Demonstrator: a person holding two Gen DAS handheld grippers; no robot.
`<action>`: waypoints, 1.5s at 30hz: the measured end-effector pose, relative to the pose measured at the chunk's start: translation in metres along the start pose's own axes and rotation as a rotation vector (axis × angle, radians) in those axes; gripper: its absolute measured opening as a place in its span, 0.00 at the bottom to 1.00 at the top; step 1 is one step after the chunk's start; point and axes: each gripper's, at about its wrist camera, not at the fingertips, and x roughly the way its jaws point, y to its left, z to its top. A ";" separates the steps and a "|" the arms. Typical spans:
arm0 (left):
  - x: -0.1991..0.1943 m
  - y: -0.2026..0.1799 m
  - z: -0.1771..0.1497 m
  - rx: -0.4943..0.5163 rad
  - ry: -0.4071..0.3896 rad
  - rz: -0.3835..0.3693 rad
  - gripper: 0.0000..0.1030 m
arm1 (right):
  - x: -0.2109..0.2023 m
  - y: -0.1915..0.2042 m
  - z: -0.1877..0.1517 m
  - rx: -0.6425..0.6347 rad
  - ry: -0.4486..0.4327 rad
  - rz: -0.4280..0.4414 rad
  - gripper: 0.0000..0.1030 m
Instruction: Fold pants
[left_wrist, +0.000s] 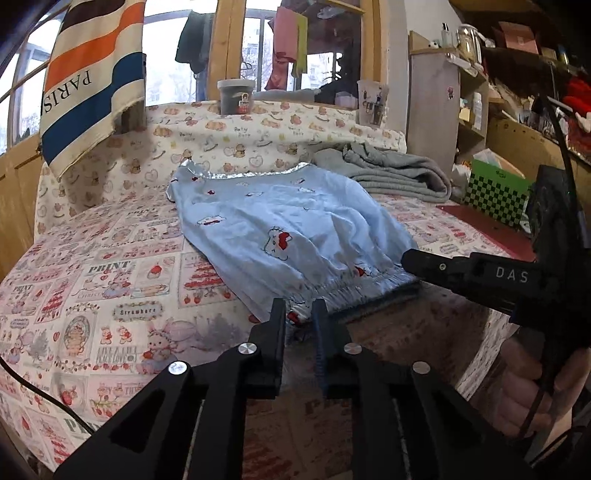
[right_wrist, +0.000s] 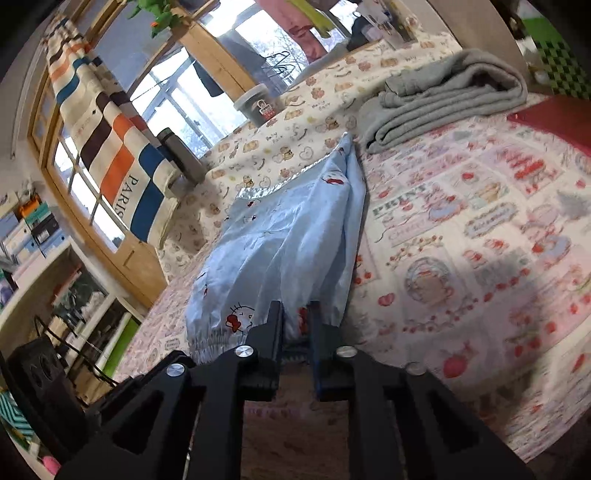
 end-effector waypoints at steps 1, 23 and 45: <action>-0.003 0.002 0.000 -0.001 -0.010 0.001 0.24 | -0.004 0.000 0.001 -0.018 -0.012 -0.021 0.30; 0.020 0.019 0.001 0.164 0.135 0.073 0.33 | -0.004 0.010 0.004 -0.506 0.122 -0.274 0.41; 0.019 -0.004 0.003 0.262 0.104 0.009 0.46 | -0.005 0.028 0.000 -0.565 0.124 -0.213 0.41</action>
